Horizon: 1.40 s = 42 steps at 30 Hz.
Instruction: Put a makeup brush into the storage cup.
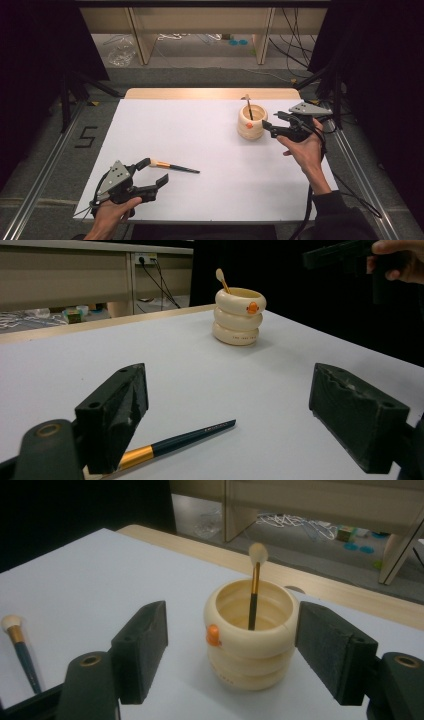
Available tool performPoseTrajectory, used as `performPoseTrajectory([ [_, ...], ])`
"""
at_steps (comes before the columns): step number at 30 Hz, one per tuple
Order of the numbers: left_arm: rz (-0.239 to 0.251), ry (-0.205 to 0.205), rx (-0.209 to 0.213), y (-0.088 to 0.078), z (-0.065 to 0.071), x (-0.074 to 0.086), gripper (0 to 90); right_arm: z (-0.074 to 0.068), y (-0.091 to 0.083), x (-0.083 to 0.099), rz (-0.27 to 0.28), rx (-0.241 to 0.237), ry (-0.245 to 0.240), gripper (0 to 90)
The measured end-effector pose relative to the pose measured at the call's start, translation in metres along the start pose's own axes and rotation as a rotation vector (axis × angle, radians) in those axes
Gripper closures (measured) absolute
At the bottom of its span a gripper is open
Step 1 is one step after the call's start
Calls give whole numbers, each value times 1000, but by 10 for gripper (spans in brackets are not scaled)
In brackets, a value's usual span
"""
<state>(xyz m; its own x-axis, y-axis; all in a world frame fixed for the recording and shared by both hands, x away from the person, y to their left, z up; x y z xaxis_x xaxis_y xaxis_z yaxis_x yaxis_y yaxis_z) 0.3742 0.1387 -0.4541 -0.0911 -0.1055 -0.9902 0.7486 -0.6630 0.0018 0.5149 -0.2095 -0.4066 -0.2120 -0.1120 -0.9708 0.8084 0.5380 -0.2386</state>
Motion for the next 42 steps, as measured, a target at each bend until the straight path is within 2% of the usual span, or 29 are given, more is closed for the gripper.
performPoseTrajectory([
  [2,-9,3,-7,-1,0,0,158,-3,-9,4,-7,-9,27,304],
  [5,-9,5,-7,-1,-1,0,158,-8,-16,11,-1,-21,15,304],
  [8,0,2,0,0,0,0,158,-11,-25,20,-29,-25,-4,297],
  [11,-8,6,-4,0,-1,0,158,-16,-31,30,-37,-36,7,296],
  [15,-12,6,-5,0,0,0,158,-17,-34,39,-22,-26,-21,294],
  [21,-11,0,-9,1,-1,0,158,-27,-40,53,-39,-52,-6,266],
  [23,-12,0,-9,1,-1,0,158,-32,-41,55,-34,-66,9,260],
  [26,-10,-6,-14,1,-1,0,158,-38,-43,57,-27,-84,6,254],
  [30,-11,-6,-13,1,-1,0,158,-44,-46,60,-22,-86,7,239],
  [31,-10,-7,-13,1,-1,0,158,-46,-48,61,-37,-88,14,235],
  [32,-10,-7,-12,1,-1,0,158,-47,-47,61,-19,-89,7,229],
  [36,-10,-6,-11,1,-1,0,158,-53,-51,62,-13,-97,12,213],
  [38,-11,-8,-13,1,-1,0,158,-55,-54,64,-27,-100,9,192],
  [39,-10,-8,-13,1,-1,0,158,-57,-53,64,-9,-109,10,183],
  [42,-12,-6,-11,1,-1,0,158,-63,-56,64,2,-129,21,168],
])
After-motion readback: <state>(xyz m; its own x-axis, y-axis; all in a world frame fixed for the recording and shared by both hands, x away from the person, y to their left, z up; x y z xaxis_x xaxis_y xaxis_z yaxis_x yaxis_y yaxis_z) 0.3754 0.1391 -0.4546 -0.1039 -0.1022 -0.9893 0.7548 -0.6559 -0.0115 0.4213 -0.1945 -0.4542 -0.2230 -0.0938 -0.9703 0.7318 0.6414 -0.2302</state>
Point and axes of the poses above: each handheld gripper's, and its own axes: y roughly forward along the jaws, x roughly out of its underside, z roughly to its right, the point moved 10 cm from there along y, roughly forward along the jaws, and after that the axes turned 11 degrees about z, right-handed, at the moved point
